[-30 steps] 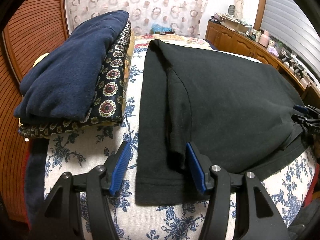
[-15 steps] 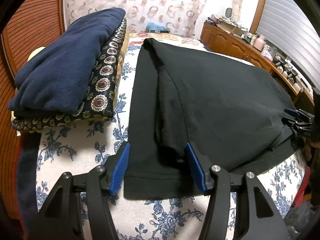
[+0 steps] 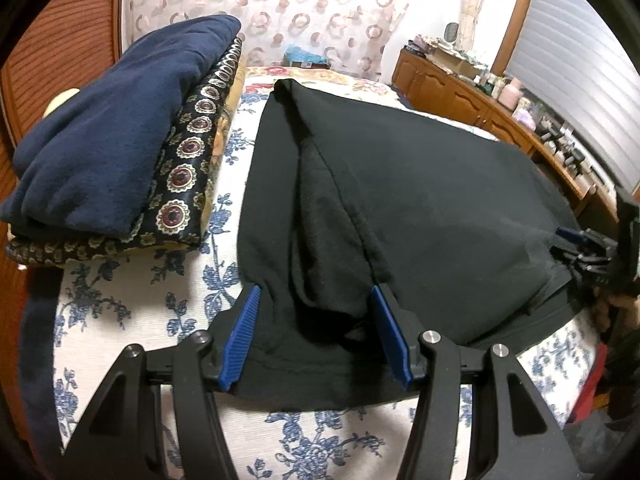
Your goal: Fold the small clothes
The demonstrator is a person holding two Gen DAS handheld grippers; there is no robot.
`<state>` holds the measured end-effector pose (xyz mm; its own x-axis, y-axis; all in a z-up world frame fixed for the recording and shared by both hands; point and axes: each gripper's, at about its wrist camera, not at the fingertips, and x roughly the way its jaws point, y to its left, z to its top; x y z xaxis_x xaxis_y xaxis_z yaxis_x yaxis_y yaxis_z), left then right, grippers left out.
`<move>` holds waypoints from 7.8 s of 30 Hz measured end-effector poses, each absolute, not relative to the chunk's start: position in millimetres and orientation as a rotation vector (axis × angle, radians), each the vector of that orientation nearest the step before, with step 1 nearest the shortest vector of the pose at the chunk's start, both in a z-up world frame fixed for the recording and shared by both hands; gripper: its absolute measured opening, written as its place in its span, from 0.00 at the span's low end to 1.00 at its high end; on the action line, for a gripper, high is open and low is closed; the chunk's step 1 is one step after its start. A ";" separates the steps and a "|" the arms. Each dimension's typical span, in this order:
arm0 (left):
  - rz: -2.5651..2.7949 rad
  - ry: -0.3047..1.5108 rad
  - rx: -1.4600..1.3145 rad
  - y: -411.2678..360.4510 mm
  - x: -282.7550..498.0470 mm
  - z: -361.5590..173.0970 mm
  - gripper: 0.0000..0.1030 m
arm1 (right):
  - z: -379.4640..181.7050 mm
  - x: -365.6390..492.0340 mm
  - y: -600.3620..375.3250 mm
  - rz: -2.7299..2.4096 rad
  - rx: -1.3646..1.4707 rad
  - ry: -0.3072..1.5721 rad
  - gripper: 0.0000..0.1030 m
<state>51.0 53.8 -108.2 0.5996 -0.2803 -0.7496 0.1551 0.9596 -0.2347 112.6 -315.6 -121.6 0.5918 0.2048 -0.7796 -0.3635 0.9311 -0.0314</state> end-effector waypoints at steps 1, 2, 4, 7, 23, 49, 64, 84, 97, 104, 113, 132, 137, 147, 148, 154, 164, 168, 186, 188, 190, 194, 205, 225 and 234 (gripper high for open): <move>-0.255 0.888 -0.160 54.8 50.5 -106.5 0.54 | -121.7 112.8 -316.2 0.333 -0.195 0.878 0.72; -0.254 0.881 -0.163 55.0 49.3 -104.8 0.54 | -121.7 112.7 -315.8 0.333 -0.195 0.878 0.72; -0.242 0.857 -0.171 57.4 46.1 -97.8 0.54 | -121.9 112.7 -316.2 0.333 -0.195 0.878 0.72; -0.227 0.827 -0.159 59.1 43.6 -87.0 0.54 | -121.9 112.5 -315.6 0.333 -0.195 0.878 0.72; -0.186 0.899 -0.084 54.3 63.0 -111.9 0.55 | -122.4 112.3 -315.9 0.332 -0.194 0.877 0.72; -0.414 0.709 -0.107 8.4 70.9 -47.5 0.06 | -115.8 108.3 -319.1 0.350 -0.194 0.846 0.72; -0.638 0.646 -0.012 -103.7 110.4 0.6 0.06 | -59.7 70.1 -380.1 0.236 -0.098 0.698 0.72; -0.836 0.601 0.109 -199.7 89.8 40.0 0.32 | -52.9 51.7 -413.3 0.197 -0.040 0.662 0.72; -0.653 0.665 0.076 -133.8 94.9 -6.4 0.54 | -71.6 72.1 -361.8 0.316 -0.091 0.712 0.72; -0.548 0.685 0.078 -102.1 90.2 -28.6 0.54 | -88.9 81.3 -323.5 0.399 -0.133 0.763 0.69; -0.509 0.682 0.063 -82.7 82.9 -37.6 0.54 | -105.3 88.8 -306.7 0.447 -0.182 0.824 0.54; -0.492 0.705 0.054 -79.9 87.0 -44.8 0.54 | -110.0 86.9 -301.4 0.463 -0.249 0.824 0.20; -0.493 0.711 0.059 -80.1 87.6 -49.7 0.54 | -100.3 80.9 -302.6 0.470 -0.257 0.770 0.10; -0.489 0.714 0.055 -78.2 89.2 -52.1 0.54 | -38.9 67.6 -316.2 0.458 -0.179 0.571 0.09; -0.490 0.714 0.054 -77.9 89.3 -52.3 0.54 | -31.8 66.0 -320.0 0.450 -0.174 0.554 0.09; -0.503 0.711 0.058 -79.7 87.1 -52.3 0.54 | -14.2 62.1 -353.9 0.357 -0.164 0.537 0.09; -0.521 0.711 0.071 -95.2 84.9 -49.0 0.54 | -81.9 80.1 -407.9 0.208 -0.154 0.792 0.13; -0.522 0.710 0.073 -95.7 84.0 -49.1 0.54 | -85.1 74.7 -413.3 0.197 -0.159 0.796 0.34; -0.515 0.702 0.064 -94.7 82.2 -48.6 0.54 | -62.3 106.0 -350.8 0.350 -0.240 0.746 0.56; -0.513 0.704 0.062 -94.4 82.1 -48.9 0.54 | -66.6 116.4 -339.5 0.382 -0.251 0.766 0.56; -0.513 0.706 0.060 -94.7 81.6 -49.8 0.54 | -72.1 127.1 -328.0 0.414 -0.262 0.792 0.56; -0.516 0.712 0.061 -96.1 80.1 -53.3 0.54 | -84.8 143.0 -303.3 0.472 -0.302 0.843 0.56; -0.521 0.726 0.065 -100.2 80.9 -58.3 0.54 | -114.1 159.2 -267.0 0.512 -0.438 0.906 0.51; -0.538 0.744 0.074 -107.7 78.9 -63.5 0.54 | -32.9 244.9 -416.7 -0.057 -0.303 0.723 0.24; -0.571 0.755 0.094 -122.8 77.0 -66.5 0.54 | -36.8 199.0 -417.1 0.071 -0.252 0.730 0.45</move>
<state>77.0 -122.8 -66.5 0.5850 -0.4555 -0.6711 0.5212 0.8450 -0.1193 199.0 -417.1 -36.8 0.7439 -0.0230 -0.6679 -0.1517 0.9675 -0.2023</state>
